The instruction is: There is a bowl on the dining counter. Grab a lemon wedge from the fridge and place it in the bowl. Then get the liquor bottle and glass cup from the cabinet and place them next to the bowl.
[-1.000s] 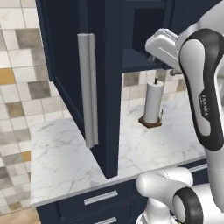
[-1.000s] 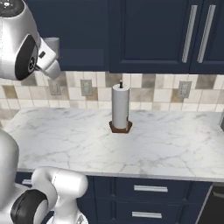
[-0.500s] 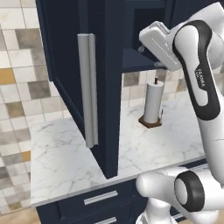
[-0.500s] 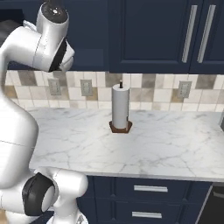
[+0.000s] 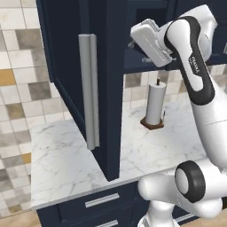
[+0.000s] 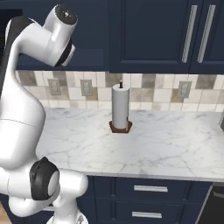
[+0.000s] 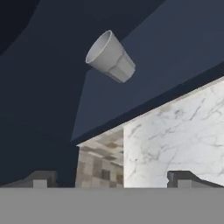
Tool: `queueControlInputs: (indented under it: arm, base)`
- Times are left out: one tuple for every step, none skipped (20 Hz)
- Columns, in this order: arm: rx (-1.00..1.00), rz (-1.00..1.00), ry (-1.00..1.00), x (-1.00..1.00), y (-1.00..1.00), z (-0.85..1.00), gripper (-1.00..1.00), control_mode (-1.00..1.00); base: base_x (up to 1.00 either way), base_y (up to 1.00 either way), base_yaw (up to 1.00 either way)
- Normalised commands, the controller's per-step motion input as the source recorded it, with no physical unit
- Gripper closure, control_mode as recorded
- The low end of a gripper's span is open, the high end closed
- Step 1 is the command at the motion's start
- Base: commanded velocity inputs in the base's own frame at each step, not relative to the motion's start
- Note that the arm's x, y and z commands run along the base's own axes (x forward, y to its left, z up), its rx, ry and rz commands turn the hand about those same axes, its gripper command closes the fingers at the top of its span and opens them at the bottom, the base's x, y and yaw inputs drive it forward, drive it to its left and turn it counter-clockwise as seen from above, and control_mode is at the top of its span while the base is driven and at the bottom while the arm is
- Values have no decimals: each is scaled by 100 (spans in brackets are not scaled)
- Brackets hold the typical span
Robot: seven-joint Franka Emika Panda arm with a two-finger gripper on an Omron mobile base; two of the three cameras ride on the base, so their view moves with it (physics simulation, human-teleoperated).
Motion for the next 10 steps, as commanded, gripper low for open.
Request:
queueControlInputs:
  arm:
    - [0, -10, -6, 12, 22, 0, -100, -100]
    - [0, -11, -4, 9, 25, 0, -100, -100]
    - [0, -11, -2, 15, 27, 0, -100, -100]
    - [0, -10, -1, 22, 27, 0, -100, -100]
    - [0, -10, 0, 42, 25, 0, -100, -100]
    - [0, -9, 0, 51, 29, 0, -100, -100]
    - [0, -8, 0, 56, 27, 0, -100, -100]
    - [0, -7, 0, 54, 23, 0, -100, -100]
    - [0, -6, 0, 59, 20, 0, -100, -100]
    - [0, -6, 0, 60, 10, 0, -100, -100]
  base:
    - [0, 0, 0]
    - [0, 0, 0]
    - [0, 0, 0]
    - [0, 0, 0]
    - [0, 0, 0]
    - [0, 0, 0]
    - [0, 0, 0]
    - [0, 0, 0]
    - [0, 0, 0]
    - [0, 0, 0]
